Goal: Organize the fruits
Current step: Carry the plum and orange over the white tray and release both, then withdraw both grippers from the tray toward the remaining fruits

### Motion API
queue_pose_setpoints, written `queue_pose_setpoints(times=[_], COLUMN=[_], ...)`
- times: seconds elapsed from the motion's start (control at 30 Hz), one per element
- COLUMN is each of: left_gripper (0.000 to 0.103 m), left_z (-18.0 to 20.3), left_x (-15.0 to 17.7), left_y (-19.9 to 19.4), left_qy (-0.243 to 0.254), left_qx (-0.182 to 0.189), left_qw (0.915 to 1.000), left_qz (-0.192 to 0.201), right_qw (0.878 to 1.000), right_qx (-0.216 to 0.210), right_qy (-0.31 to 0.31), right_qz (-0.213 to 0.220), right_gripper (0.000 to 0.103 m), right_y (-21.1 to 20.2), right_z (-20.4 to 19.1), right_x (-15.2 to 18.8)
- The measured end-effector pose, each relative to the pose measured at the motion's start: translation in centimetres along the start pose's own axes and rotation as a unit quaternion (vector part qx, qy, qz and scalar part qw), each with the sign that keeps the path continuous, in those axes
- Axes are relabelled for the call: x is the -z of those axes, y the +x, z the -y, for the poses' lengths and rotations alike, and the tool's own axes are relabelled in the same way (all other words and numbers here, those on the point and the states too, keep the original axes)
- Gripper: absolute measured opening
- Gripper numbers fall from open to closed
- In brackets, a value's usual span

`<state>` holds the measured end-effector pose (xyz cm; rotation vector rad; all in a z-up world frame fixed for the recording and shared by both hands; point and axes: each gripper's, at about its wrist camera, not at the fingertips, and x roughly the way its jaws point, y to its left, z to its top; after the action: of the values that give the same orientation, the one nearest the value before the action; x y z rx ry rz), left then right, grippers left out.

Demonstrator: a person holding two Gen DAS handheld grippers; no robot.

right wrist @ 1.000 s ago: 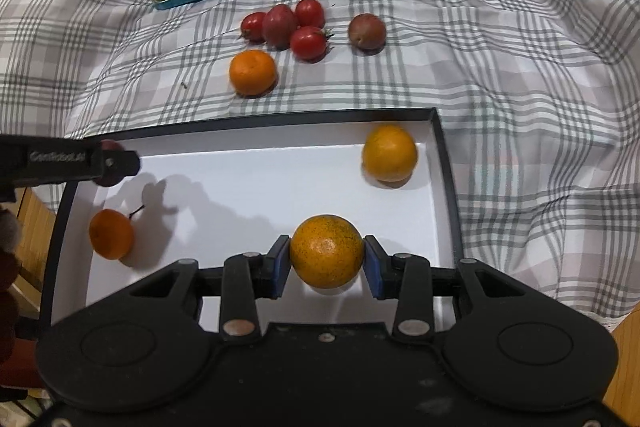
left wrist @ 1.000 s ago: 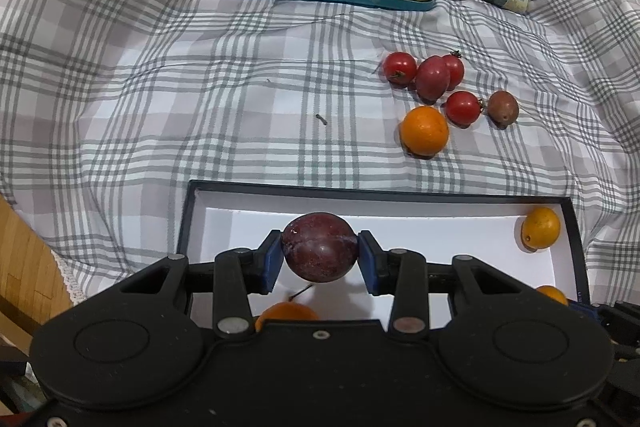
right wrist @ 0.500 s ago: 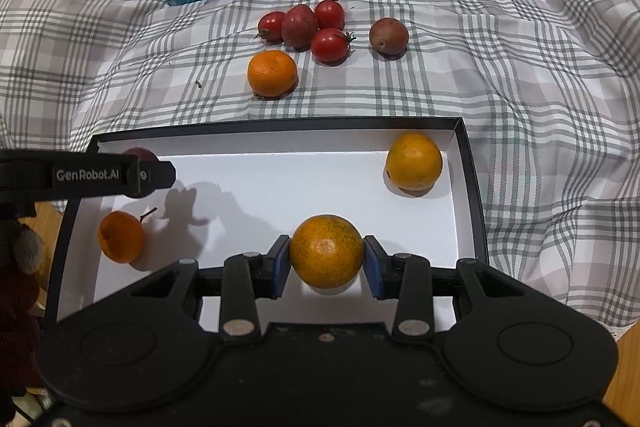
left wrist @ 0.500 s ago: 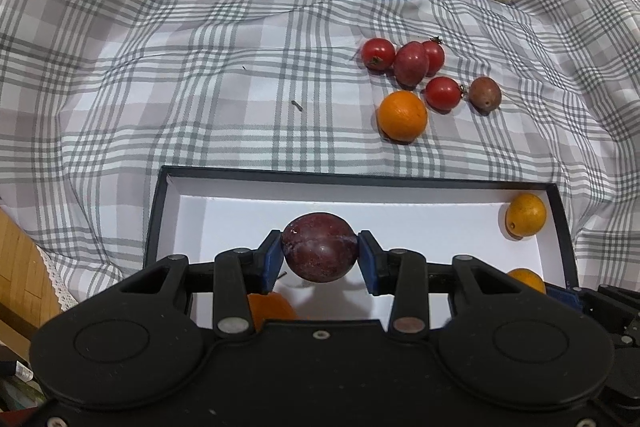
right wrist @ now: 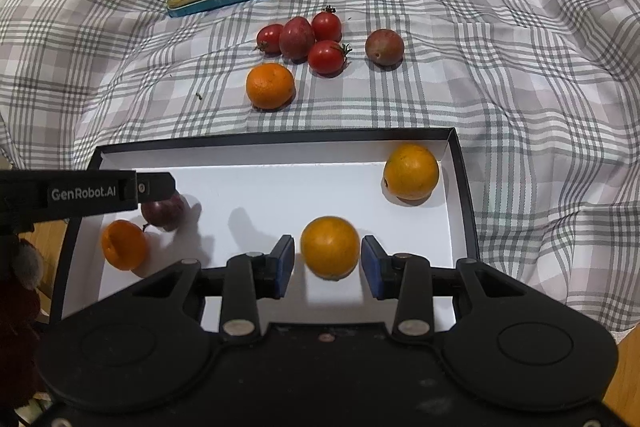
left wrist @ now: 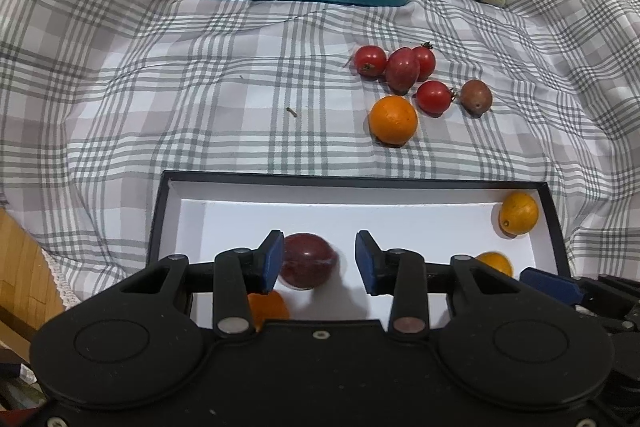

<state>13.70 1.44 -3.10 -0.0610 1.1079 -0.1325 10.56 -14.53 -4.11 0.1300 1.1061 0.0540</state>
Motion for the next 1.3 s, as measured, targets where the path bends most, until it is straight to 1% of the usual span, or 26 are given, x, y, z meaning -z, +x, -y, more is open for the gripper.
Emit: queue_pose_setpoints(times=[0.43,0.77,1.03,1.3], left_gripper=[0.047,0.047,0.047,0.047], left_z=[0.5,1.2,2.0,2.6], left_x=[0.4,1.2,2.4,3.5], left_y=[-0.5,-1.2,-2.3,-2.8], left_qy=[0.004,0.008,0.011,0.014], left_qx=[-0.024,-0.024,-0.024,-0.026], left_qw=[0.9997,0.9997,0.9996,0.9994], left_qz=[-0.003,-0.007,-0.007,-0.016], right_qw=[1.000,1.000,1.000,1.000], right_qx=[-0.004,-0.005,-0.004,-0.003], right_qy=[0.001,-0.001,0.000,0.004], right_qz=[0.006,0.010,0.018,0.020], right_gripper=[0.041,0.041,0.041,0.041], right_y=[-0.4,-0.9,-2.0,-2.7], right_z=[0.1,0.3,0.8,1.3], right_x=[0.2,0.5,1.6,2.4])
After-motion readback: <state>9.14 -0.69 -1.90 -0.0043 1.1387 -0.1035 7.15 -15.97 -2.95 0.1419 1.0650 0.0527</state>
